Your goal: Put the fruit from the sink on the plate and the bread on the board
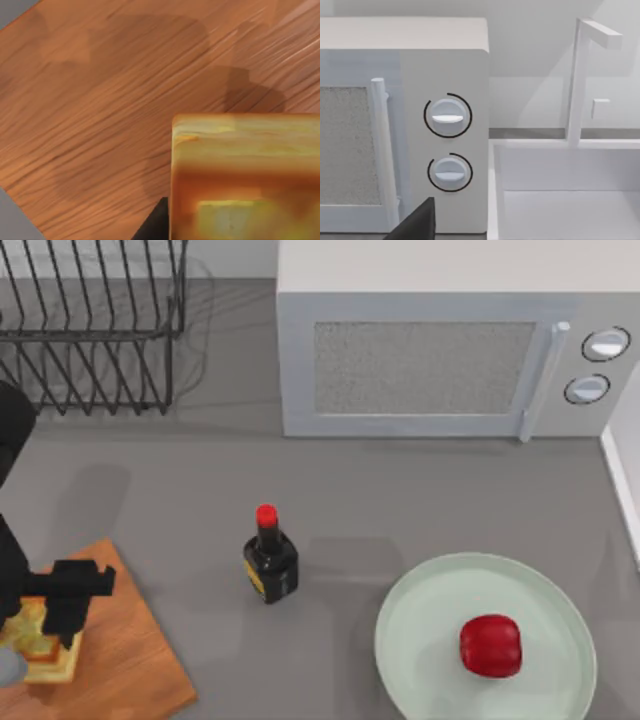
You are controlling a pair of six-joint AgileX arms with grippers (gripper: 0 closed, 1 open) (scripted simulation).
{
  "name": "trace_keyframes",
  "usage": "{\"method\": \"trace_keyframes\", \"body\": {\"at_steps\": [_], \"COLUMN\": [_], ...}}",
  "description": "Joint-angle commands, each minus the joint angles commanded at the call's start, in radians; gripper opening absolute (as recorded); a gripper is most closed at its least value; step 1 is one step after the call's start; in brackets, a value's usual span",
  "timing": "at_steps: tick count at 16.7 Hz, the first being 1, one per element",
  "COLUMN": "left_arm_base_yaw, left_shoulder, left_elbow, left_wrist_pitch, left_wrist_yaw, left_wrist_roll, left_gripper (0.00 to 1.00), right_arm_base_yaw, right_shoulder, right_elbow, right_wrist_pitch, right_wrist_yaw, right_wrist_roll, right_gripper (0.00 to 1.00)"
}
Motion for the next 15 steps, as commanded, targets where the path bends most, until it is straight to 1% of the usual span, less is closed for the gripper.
{"method": "trace_keyframes", "body": {"at_steps": [2,15], "left_arm_base_yaw": [0.0,0.0], "left_shoulder": [0.0,0.0], "left_elbow": [0.0,0.0], "left_wrist_pitch": [0.0,0.0], "left_wrist_yaw": [0.0,0.0], "left_wrist_roll": [0.0,0.0], "left_gripper": [0.0,0.98], "right_arm_base_yaw": [0.0,0.0], "right_shoulder": [0.0,0.0], "right_elbow": [0.0,0.0], "right_wrist_pitch": [0.0,0.0], "right_wrist_yaw": [0.0,0.0], "right_wrist_roll": [0.0,0.0], "right_gripper": [1.0,1.0]}}
